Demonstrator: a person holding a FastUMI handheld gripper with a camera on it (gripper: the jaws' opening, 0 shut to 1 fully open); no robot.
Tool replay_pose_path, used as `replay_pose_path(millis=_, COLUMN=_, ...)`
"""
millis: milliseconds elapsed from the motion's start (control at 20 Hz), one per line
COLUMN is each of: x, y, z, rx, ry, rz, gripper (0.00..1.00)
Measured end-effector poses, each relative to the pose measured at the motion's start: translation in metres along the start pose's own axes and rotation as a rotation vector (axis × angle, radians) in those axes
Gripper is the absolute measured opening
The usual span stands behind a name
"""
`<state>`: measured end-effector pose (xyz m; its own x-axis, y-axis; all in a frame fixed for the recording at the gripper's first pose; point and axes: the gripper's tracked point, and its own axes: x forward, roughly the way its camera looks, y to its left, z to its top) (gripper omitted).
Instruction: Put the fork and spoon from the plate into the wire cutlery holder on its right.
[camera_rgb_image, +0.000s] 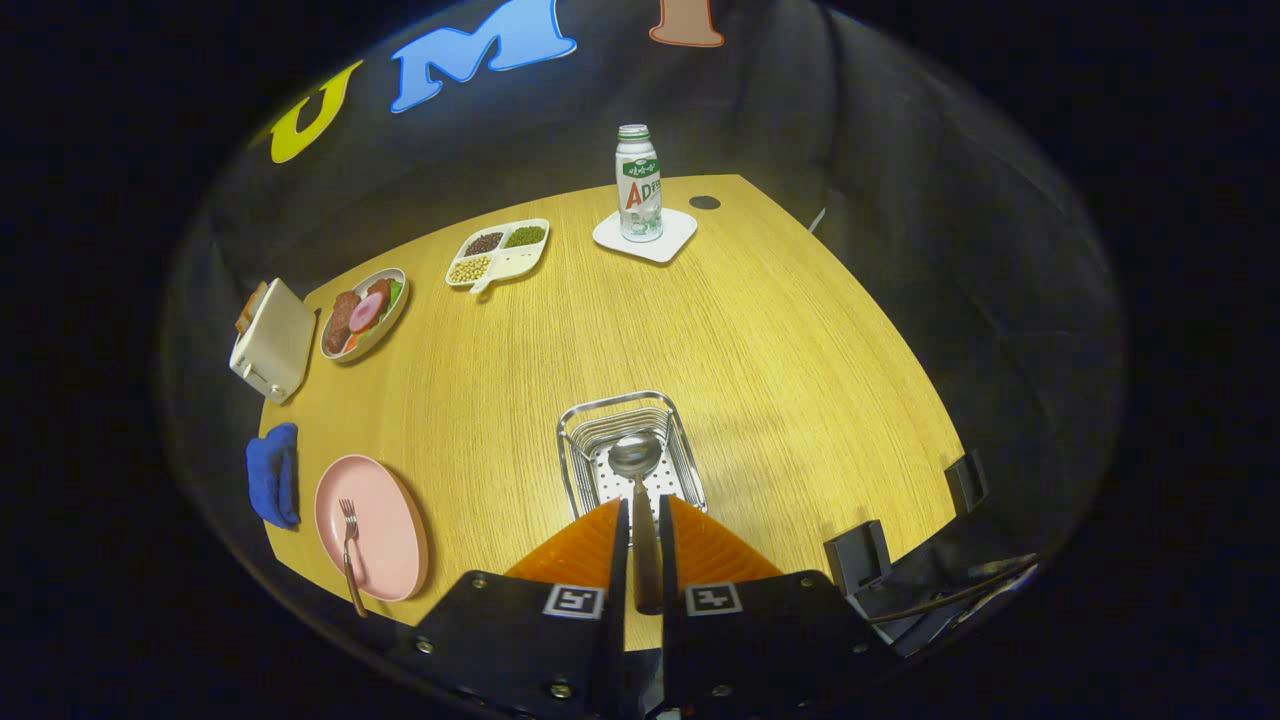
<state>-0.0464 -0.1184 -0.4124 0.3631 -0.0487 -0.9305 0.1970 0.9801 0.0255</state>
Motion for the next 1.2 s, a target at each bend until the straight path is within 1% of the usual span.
replay_pose_path(millis=50, x=-0.002, y=0.004, z=0.001, rx=0.004, ry=-0.008, rz=0.014, gripper=0.34)
replay_pose_path(millis=100, x=-0.001, y=0.002, z=0.001, rx=0.004, ry=-0.02, rz=0.009, gripper=0.53)
replay_pose_path(millis=150, x=-0.002, y=0.003, z=0.002, rx=0.003, ry=-0.032, rz=0.009, gripper=0.54)
replay_pose_path(millis=200, x=-0.003, y=0.004, z=0.003, rx=0.002, ry=-0.039, rz=0.011, gripper=0.67)
replay_pose_path(millis=300, x=-0.007, y=0.006, z=0.005, rx=0.003, ry=-0.06, rz=0.011, gripper=0.81)
replay_pose_path(millis=350, x=-0.009, y=0.007, z=0.005, rx=0.005, ry=-0.07, rz=0.011, gripper=0.85)
replay_pose_path(millis=400, x=-0.009, y=0.005, z=0.007, rx=0.008, ry=-0.079, rz=0.004, gripper=0.93)
replay_pose_path(millis=600, x=-0.015, y=0.007, z=0.008, rx=0.028, ry=-0.104, rz=0.004, gripper=0.94)
replay_pose_path(millis=900, x=-0.026, y=0.013, z=0.009, rx=0.011, ry=-0.136, rz=0.003, gripper=0.93)
replay_pose_path(millis=1000, x=-0.03, y=0.023, z=0.011, rx=-0.005, ry=-0.141, rz=0.02, gripper=0.94)
replay_pose_path(millis=1200, x=-0.039, y=0.062, z=0.013, rx=-0.049, ry=-0.167, rz=0.078, gripper=0.94)
